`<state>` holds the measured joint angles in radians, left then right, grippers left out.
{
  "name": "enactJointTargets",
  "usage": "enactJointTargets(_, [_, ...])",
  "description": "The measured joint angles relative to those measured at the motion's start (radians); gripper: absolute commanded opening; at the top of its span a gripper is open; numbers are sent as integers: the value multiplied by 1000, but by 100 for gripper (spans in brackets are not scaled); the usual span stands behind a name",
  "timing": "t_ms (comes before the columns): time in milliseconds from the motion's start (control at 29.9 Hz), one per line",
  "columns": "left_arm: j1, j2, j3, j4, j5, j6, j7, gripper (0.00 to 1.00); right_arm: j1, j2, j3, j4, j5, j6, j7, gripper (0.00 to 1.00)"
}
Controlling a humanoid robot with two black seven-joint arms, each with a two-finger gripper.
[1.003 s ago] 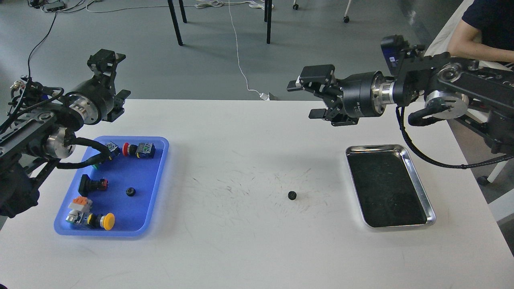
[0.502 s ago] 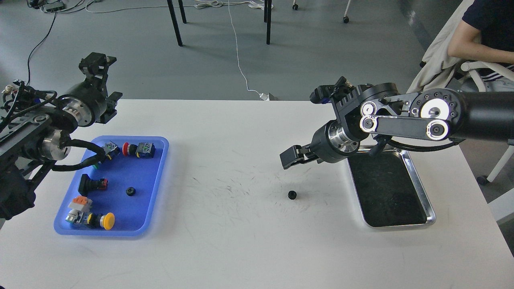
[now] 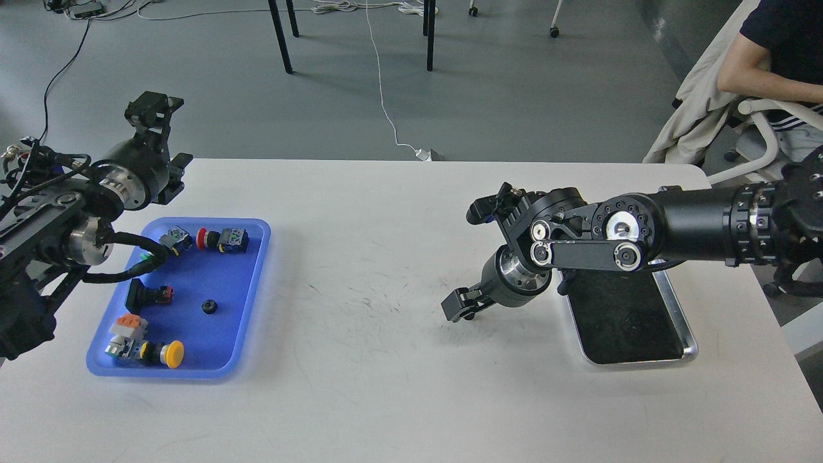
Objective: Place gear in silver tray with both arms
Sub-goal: 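Reach the right gripper down and grasp the black gear on the table, then move the gear into the silver tray and open the right gripper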
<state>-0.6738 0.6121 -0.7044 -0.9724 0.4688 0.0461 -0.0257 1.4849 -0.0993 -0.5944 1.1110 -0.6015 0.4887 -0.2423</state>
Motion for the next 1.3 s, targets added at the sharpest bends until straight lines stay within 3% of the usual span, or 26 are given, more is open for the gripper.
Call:
enactJointTargets(401, [2, 0, 2, 0, 1, 0, -8, 98, -22, 70, -33, -72, 3, 0, -2, 69])
enactJointTargets(635, [2, 0, 2, 0, 1, 0, -10, 98, -31, 89, -42, -91, 3, 0, -2, 35])
enactJointTargets(736, [2, 0, 2, 0, 1, 0, -15, 98, -27, 97, -50, -93, 3, 0, -2, 28])
enactJointTargets(803, [2, 0, 2, 0, 1, 0, -16, 98, -23, 99, -52, -96, 3, 0, -2, 9])
enactJointTargets(869, [2, 0, 2, 0, 1, 0, -16, 98, -22, 99, -52, -99, 2, 0, -1, 2])
enactJointTargets(1104, [2, 2, 2, 1, 1, 1, -16, 98, -4, 70, -39, -94, 6, 0, 2, 2])
enactJointTargets(1304, [-2, 2, 1, 2, 1, 3, -15, 98, 89, -183, 38, 4, 4, 0, 13, 2])
